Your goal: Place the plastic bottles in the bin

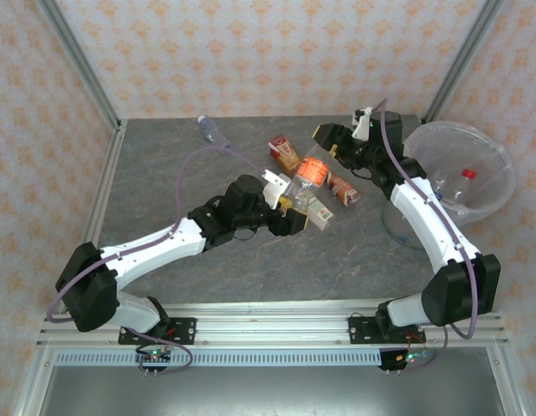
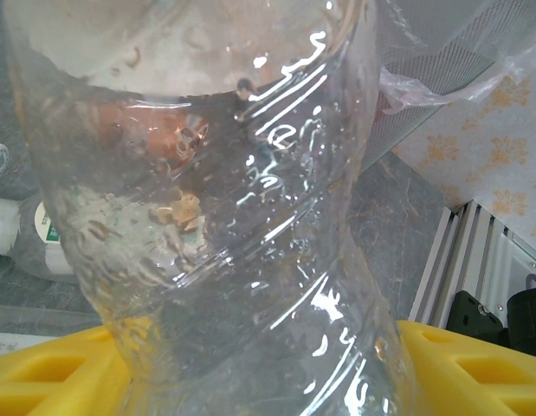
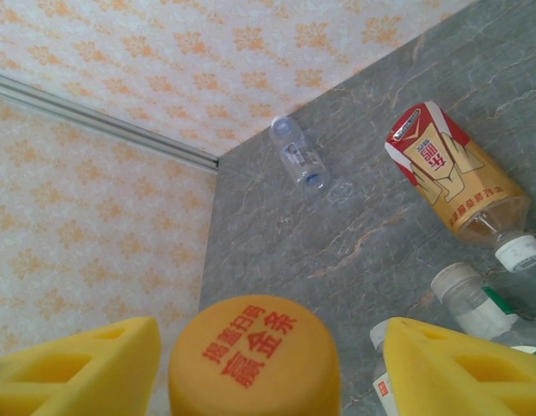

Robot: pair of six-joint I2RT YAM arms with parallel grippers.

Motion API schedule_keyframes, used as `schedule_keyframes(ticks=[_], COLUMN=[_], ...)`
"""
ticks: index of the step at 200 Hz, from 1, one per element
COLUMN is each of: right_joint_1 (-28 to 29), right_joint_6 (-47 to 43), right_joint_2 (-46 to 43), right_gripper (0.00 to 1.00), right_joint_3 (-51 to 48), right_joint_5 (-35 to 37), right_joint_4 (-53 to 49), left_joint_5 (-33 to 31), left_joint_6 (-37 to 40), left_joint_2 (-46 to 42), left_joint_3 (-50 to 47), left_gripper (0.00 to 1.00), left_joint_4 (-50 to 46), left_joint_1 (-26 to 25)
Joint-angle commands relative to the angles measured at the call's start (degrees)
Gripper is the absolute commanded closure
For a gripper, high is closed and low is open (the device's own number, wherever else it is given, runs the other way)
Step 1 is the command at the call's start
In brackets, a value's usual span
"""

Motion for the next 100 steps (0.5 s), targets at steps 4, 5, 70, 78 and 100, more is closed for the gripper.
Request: schedule_keyframes(ticks=[4,5,70,78,100], right_joint_1=[0.3,0.3,0.3,0.3,0.3], right_joint_6=[-1.6,-1.7,-3.6,-3.7,-4.1], right_joint_2=[-1.3,-1.3,-4.2,-4.7,-6.0], right_gripper=[0.33,0.33,0.8,0.87,1.0], right_joint_3=[-0.2,-0.3,-3.0,-3.3,-4.2], right_joint_5=[-4.3,-4.3,-0.2,0.5,2.1], right_joint_4=[3.2,3.2,4.0,4.4,5.5], left_joint_5=[0.3,0.3,0.4,0.2,-0.2], left_joint_6=[0.7,0.7,1.4,1.3,0.8], left_joint_2=[-2.0,-2.0,-2.8,-2.8,-2.9], left_joint_3=[1.3,1.3,0.7,0.7,0.1], left_gripper=[0.55,0.55,0.55,0.55,0.54], left_joint_4=[2.9,2.9,2.6,2.7,3.0], left_joint_1=[-0.7,-0.6,-0.7,-0.7,-0.6])
